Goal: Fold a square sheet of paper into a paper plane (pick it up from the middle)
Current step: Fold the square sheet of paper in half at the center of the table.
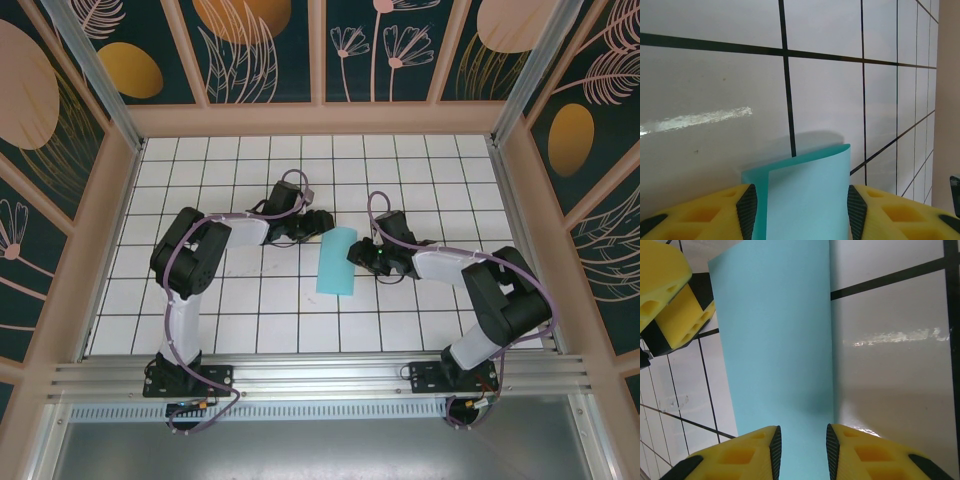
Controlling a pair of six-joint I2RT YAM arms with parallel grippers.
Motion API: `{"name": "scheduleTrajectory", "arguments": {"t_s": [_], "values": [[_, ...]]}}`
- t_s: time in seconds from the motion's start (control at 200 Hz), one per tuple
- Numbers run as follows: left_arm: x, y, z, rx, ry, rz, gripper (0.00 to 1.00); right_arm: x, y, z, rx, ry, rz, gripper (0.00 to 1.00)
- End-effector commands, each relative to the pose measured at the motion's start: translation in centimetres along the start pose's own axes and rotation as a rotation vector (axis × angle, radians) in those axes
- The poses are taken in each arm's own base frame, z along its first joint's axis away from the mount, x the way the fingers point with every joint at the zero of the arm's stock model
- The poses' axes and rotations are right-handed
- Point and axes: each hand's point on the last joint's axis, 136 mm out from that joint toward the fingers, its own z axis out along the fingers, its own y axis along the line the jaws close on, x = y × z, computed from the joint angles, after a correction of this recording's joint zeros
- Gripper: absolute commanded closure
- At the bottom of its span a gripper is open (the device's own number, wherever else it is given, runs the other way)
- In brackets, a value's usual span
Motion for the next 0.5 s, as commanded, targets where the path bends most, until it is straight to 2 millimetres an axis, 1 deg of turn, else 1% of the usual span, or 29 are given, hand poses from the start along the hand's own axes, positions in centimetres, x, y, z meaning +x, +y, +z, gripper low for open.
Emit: {"name": "scheduleTrajectory", "arguments": {"t_s": [0.0,0.16,0.29,0.495], "values": [[0.4,0.5,0.5,-0.007,0.032,-0.002,0.48,-0.2,0.5,0.3,-0.017,-0.005,0.003,0.67],[0.5,0.2,0.4,0.005,0.044,0.001,0.55,-0.1,0.5,0.5,-0.019,0.0,0.009,0.67],[0.6,0.2,0.3,0.001,0.047,0.008,0.55,-0.2,0.5,0.7,-0.02,0.001,0.009,0.67],[0.7,-0.6,-0.2,0.022,0.05,0.023,0.57,-0.2,0.5,0.8,-0.019,0.002,0.009,0.67]]}}
